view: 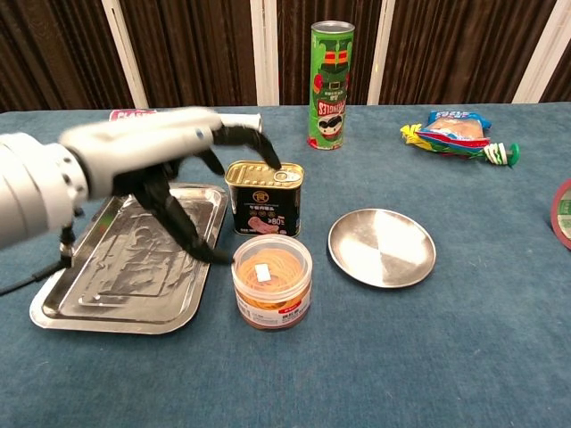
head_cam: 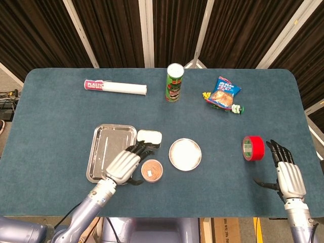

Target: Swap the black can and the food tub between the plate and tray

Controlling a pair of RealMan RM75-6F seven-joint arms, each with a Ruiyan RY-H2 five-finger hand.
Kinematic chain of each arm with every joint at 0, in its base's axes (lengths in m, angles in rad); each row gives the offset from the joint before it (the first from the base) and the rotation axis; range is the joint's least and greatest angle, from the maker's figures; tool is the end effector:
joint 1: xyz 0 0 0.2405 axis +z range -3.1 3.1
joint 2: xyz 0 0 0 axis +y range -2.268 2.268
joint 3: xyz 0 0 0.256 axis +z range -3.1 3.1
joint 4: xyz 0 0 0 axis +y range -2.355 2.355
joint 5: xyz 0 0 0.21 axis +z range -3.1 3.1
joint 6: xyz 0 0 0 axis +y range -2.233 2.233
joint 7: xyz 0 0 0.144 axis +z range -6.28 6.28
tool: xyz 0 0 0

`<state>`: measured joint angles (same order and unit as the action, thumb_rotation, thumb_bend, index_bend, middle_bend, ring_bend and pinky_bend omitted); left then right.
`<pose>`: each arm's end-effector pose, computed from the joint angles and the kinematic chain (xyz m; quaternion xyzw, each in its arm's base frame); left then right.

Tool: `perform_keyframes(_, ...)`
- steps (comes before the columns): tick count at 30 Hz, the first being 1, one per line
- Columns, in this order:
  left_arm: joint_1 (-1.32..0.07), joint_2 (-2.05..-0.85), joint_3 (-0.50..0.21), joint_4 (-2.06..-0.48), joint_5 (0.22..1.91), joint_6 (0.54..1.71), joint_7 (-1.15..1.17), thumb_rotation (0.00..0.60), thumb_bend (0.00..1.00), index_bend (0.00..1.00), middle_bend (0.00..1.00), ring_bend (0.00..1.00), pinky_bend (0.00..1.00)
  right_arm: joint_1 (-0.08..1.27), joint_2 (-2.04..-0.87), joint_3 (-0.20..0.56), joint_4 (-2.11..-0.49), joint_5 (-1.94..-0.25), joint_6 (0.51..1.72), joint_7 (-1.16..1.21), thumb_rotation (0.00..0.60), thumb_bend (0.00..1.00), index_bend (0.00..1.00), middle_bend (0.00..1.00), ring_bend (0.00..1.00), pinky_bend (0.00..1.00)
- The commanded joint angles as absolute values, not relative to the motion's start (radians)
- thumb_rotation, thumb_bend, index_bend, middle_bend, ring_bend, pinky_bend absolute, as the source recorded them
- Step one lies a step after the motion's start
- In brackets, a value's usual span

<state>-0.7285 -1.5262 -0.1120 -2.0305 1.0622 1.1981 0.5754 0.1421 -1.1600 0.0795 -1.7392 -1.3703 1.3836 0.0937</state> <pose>-0.0588 0.2480 0.0002 -0.7350 -0.4133 -0.4358 0.3148 -0.2888 -0.2000 0.1304 0.5323 -0.4982 0.4350 0.5285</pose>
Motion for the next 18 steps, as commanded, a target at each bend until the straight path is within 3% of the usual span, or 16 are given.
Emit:
perform_keyframes(1, -0.699, -1.493, -0.154, -2.005, 1.121, 1.231, 0.462, 0.6, 0.01, 0.22, 0.06, 0.0, 0.18, 0.145, -1.164, 0.081, -1.737, -1.368, 1.377, 0.087, 0.6, 0.0, 0.0, 0.0, 0.0, 0.0)
perform_keyframes(8, -0.778, -1.55, -0.272, -1.776, 0.982, 1.078, 0.326, 0.6, 0.01, 0.19, 0.05, 0.0, 0.15, 0.15, -1.18, 0.083, -1.731, -1.361, 1.363, 0.064, 0.6, 0.0, 0.0, 0.0, 0.0, 0.0)
perform_keyframes(18, -0.841, -1.647, -0.304, -1.543, 0.932, 0.943, 0.205, 0.6, 0.01, 0.16, 0.0, 0.0, 0.05, 0.155, -1.193, 0.097, -1.717, -1.325, 1.348, 0.038, 0.6, 0.0, 0.0, 0.0, 0.0, 0.0)
